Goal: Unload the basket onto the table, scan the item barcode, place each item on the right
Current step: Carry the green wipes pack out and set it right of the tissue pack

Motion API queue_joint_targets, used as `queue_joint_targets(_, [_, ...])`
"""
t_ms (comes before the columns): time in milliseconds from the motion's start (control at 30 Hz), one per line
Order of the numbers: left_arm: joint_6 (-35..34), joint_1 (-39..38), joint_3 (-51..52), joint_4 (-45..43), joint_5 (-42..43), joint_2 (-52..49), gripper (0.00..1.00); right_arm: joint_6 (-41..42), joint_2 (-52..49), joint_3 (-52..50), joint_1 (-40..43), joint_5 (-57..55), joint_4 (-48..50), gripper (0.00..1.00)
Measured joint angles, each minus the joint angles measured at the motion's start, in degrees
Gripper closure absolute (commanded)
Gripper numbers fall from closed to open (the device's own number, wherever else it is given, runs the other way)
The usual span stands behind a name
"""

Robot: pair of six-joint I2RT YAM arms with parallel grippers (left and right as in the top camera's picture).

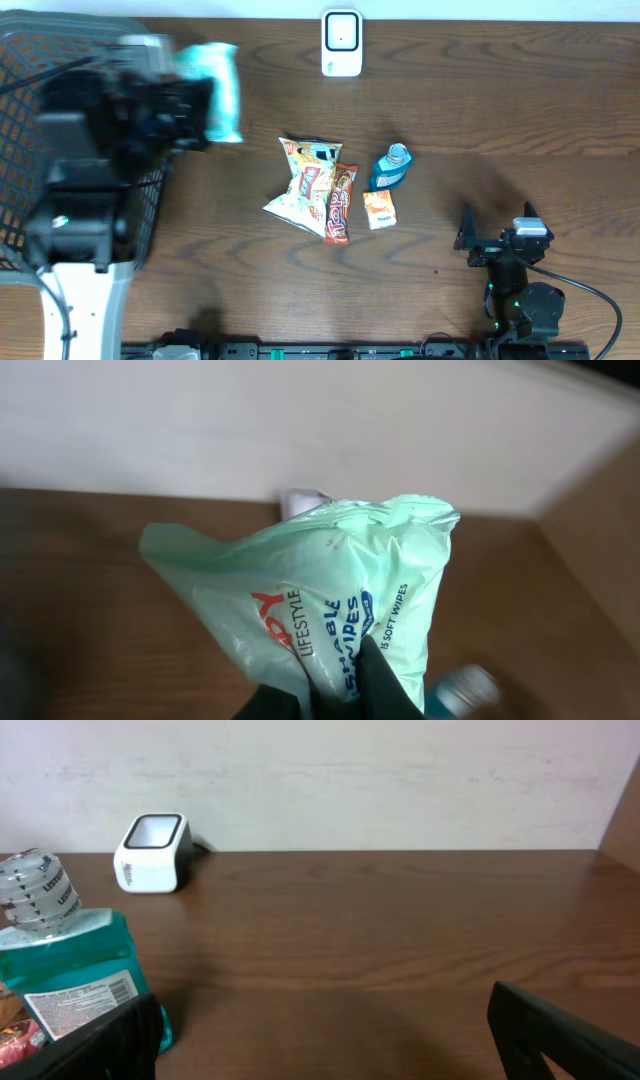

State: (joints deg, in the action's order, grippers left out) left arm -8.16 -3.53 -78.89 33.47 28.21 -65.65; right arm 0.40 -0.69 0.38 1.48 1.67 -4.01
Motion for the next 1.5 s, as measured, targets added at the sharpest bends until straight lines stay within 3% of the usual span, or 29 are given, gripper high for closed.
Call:
queue_joint_targets(300, [0.00,-20.70,0.00,-0.09,-2.14,-5.86,0.93,0.02,0.00,0.00,0.00,0.00,0.00,0.01])
queue_joint_targets(467, [-1.07,-27.82,0.00,-0.24,-3.63,-10.93,0.93,0.00,0.00,0.00,0.00,0.00,0.00,0.01])
queue_joint_targets(900, [-7.50,-39.95,1.95,0.85,-6.16,-23.71,0.93,0.02,0.00,0.00,0.00,0.02,0.00,0.01])
queue_joint_targets(1133, [-16.20,-42.07,6.95,1.38,-12.70,-24.44,0.93,0.02,0.00,0.00,0.00,0.02,0.00,0.01])
queue_joint_targets(1500, [-22.75,-45.44,13.86,-16.48,-15.06,-26.08,0.93,0.00,0.00,0.00,0.00,0.02,0.00,0.01])
